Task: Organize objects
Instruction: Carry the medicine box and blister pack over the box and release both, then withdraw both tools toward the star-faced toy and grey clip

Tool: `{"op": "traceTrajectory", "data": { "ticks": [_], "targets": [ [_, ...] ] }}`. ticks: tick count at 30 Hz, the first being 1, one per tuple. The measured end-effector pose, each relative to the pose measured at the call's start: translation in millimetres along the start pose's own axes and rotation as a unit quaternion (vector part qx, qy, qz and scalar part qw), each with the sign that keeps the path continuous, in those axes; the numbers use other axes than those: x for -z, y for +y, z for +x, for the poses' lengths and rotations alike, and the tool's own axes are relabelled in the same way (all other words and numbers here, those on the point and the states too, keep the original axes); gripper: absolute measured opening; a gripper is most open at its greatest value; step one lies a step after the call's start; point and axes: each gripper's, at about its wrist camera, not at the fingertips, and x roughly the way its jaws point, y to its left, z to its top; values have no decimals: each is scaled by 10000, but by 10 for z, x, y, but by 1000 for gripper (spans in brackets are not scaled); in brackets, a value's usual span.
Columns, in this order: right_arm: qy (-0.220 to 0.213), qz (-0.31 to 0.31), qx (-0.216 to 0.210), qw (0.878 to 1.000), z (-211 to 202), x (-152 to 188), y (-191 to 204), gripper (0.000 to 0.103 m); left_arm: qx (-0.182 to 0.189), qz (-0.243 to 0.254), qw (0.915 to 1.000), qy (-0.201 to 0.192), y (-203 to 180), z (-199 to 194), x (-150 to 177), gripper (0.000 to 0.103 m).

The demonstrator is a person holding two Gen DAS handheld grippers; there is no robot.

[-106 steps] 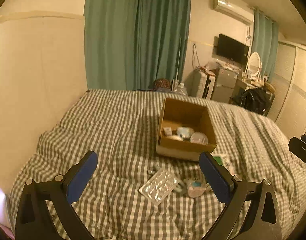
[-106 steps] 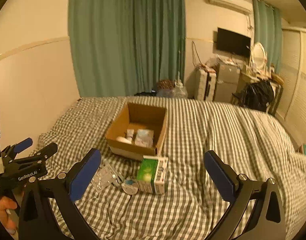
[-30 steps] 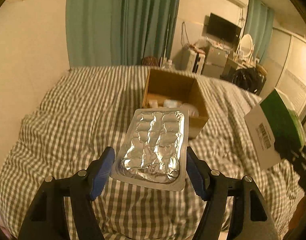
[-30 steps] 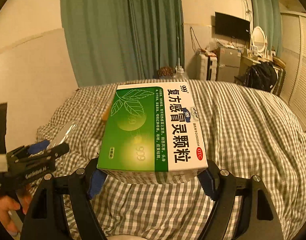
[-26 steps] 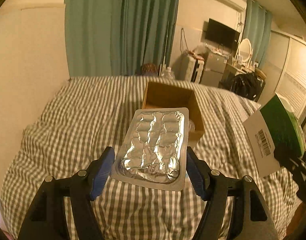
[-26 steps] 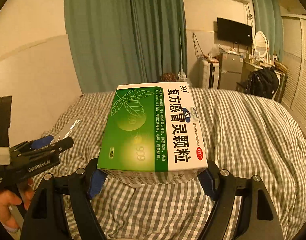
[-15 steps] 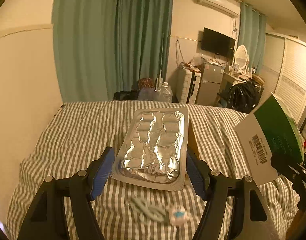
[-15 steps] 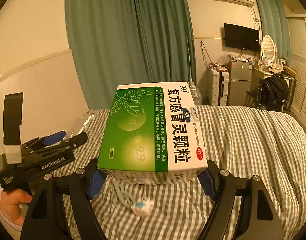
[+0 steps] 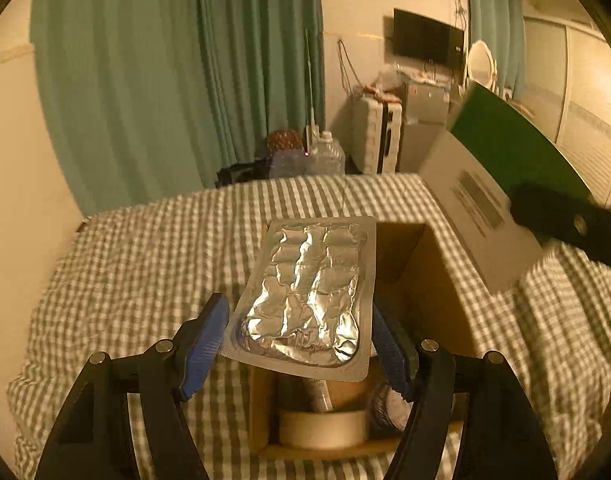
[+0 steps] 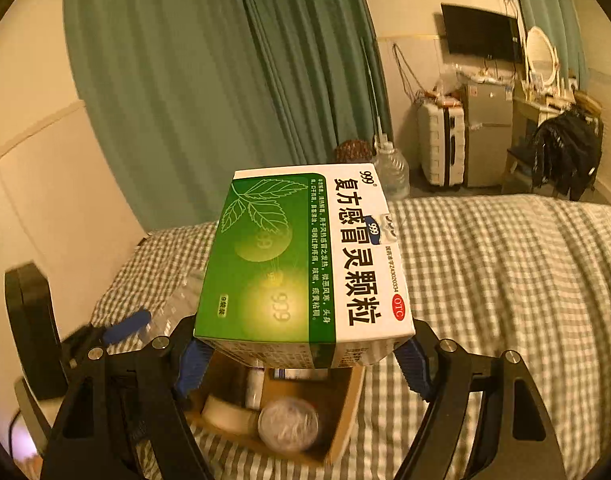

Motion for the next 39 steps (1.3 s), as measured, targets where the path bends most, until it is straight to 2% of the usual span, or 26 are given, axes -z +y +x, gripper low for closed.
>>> {"op": "traceTrajectory", "data": {
  "ticks": [4, 8, 9, 11, 12, 13, 16, 21, 29, 34, 39],
  "targets": [
    [117, 9, -52, 9999, 263, 40, -23, 77, 210, -62, 9997, 89, -47, 229, 64, 72],
    [167, 328, -310, 9988, 308, 59, -107, 80, 310, 35, 9994, 164, -96, 282, 106, 74],
    [121, 409, -311, 9986, 278, 56, -124, 81, 318, 26, 9993, 171, -88, 258, 123, 76],
    [15, 508, -319, 9982, 151, 48, -128, 93, 332, -43, 9993, 157, -67, 177, 145, 86],
    [-57, 514, -290, 9982, 66, 48, -111, 95, 313, -83, 9994, 140, -56, 135, 119, 91],
    [-109, 493, -272, 9984, -21, 45, -90, 95, 288, -170, 9994, 100, -18, 63, 131, 94],
    [-210, 366, -153, 9990, -320, 47, -5, 95, 268, -336, 9991, 42, 83, -189, 176, 95],
    [-293, 76, 53, 9995, -928, 145, 160, 95, -7, -333, 9994, -117, 173, -702, 290, 97],
    [-312, -377, 233, 9985, -1888, 612, 441, 95, -306, -487, 9976, -373, 294, -1639, 670, 100],
    [-300, -515, 248, 9979, -2198, 919, 531, 95, -451, -788, 9948, -451, 383, -2059, 989, 103],
    [-200, -763, 456, 9958, -2176, 1258, 611, 95, -619, -1070, 9916, -386, 505, -2192, 1320, 103]
  ]
}}
